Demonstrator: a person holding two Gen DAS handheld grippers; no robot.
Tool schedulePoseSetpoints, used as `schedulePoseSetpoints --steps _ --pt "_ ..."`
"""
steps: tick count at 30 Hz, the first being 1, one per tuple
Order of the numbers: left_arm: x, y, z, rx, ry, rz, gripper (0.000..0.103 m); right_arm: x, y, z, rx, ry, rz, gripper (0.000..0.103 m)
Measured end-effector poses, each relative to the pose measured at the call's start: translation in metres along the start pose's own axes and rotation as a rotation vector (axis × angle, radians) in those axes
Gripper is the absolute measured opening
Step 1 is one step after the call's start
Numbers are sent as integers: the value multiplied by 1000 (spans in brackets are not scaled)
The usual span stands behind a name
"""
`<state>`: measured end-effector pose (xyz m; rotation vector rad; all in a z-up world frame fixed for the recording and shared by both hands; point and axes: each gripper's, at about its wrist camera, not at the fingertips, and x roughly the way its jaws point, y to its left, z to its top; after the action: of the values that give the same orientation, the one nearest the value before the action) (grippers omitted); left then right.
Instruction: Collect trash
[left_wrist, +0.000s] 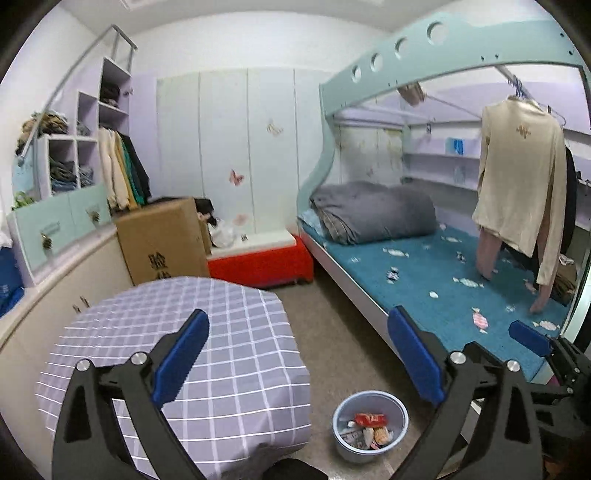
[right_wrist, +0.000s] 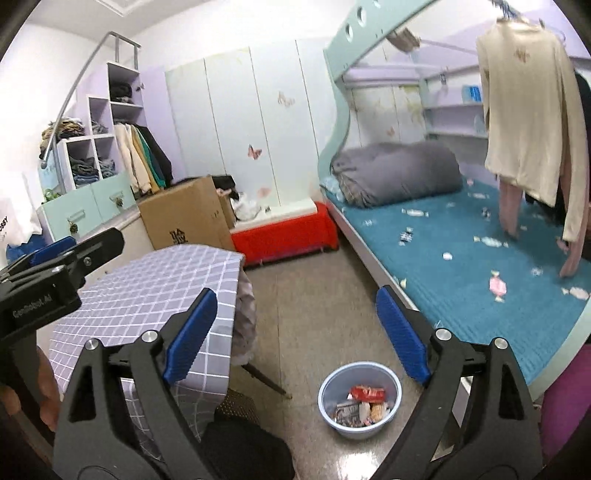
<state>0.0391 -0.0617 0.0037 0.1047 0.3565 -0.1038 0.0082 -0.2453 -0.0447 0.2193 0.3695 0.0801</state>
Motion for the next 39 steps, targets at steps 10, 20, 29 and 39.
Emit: schedulePoseSetpoints --steps 10,20,29,39 --pt "-43 20 -1 -33 -40 -3 98 -43 22 3 -35 -111 20 91" --pt "-46 22 -9 -7 -54 21 98 -43 30 -5 -53 -115 15 92" --pt "-43 23 -13 0 -52 32 98 -38 29 -9 -55 -96 23 92" --pt "-42 20 -15 11 -45 31 98 -36 28 -10 -51 -93 25 92"
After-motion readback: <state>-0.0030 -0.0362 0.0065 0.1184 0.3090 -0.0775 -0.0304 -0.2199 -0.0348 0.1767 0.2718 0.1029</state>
